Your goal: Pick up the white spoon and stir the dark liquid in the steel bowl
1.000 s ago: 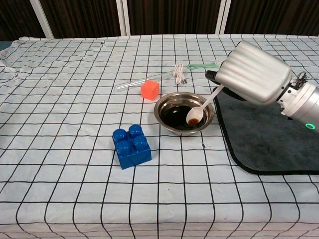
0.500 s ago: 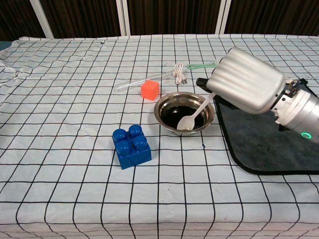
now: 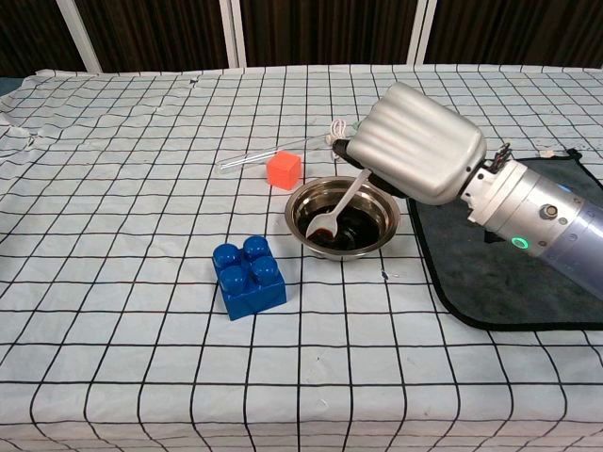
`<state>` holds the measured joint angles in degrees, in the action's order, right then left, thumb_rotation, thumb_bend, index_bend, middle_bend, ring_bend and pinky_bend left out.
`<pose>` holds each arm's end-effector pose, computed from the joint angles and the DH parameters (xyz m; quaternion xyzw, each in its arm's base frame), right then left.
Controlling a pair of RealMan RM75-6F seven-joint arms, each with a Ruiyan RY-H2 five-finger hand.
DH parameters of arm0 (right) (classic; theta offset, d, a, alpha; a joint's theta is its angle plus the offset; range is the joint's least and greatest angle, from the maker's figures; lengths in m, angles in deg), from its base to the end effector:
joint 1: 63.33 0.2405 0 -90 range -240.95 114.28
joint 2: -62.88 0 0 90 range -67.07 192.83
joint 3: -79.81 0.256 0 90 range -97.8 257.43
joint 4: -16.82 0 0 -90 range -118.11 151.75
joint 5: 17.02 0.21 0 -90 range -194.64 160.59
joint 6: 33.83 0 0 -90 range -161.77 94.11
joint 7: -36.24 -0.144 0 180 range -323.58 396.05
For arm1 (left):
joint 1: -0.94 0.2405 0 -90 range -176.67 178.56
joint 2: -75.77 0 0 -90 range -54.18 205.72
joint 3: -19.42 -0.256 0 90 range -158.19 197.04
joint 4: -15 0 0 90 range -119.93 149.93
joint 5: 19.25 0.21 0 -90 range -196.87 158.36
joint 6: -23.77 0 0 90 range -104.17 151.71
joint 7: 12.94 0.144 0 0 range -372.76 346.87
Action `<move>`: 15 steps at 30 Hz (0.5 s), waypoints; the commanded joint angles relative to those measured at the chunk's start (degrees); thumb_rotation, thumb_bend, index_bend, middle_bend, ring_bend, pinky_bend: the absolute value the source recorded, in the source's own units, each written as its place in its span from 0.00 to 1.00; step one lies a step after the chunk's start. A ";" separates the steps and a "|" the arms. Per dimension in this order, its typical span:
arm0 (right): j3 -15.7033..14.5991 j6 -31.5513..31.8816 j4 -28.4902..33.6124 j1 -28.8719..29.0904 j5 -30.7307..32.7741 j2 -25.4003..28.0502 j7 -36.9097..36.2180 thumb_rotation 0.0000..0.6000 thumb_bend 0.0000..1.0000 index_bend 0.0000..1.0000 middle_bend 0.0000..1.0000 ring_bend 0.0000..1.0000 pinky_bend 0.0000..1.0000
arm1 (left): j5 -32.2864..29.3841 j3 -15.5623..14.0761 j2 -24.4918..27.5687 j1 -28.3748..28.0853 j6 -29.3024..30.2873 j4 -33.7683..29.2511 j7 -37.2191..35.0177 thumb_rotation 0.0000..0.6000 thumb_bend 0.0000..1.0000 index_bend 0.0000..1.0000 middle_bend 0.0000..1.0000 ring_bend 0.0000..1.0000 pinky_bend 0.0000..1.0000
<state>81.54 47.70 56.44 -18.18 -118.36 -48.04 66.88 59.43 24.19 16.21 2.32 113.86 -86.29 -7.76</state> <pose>-0.1301 -0.3360 -0.0620 0.7609 0.1387 0.4064 0.4864 -0.3136 0.1508 0.1921 -0.5164 -0.4064 -0.3596 0.6625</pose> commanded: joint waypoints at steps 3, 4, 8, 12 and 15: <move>1.02 -0.91 -2.51 1.02 0.74 -1.37 -0.78 1.00 0.37 0.70 0.87 0.98 1.00 | -0.04 -0.02 0.02 -0.07 -0.19 0.05 -0.03 1.00 0.20 0.09 0.01 0.00 0.00; 1.21 -0.93 -3.00 1.18 0.84 -1.54 -0.90 1.00 0.37 0.70 0.87 0.98 1.00 | -0.05 -0.01 0.02 -0.08 -0.19 0.06 -0.03 1.00 0.20 0.09 0.01 0.00 0.00; 2.14 -1.39 -5.17 1.68 1.80 -2.16 -1.82 1.00 0.37 0.70 0.87 0.98 1.00 | -0.20 0.06 -0.02 -0.09 -0.19 0.06 0.07 1.00 0.20 0.09 0.01 0.00 0.00; 2.41 -1.87 -7.12 1.74 2.48 -2.54 -2.41 1.00 0.37 0.70 0.87 0.98 1.00 | -0.16 -0.02 -0.10 -0.18 -0.36 0.04 0.36 1.00 0.20 0.09 0.01 0.00 0.00; 2.34 -1.92 -8.24 1.56 2.76 -2.65 -2.88 1.00 0.37 0.70 0.87 0.98 1.00 | -0.23 0.01 -0.17 -0.17 -0.31 0.02 0.50 1.00 0.20 0.09 0.01 0.00 0.00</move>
<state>83.88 45.84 48.53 -16.55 -115.76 -50.60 64.22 59.22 24.20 16.04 2.15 113.55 -86.27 -7.26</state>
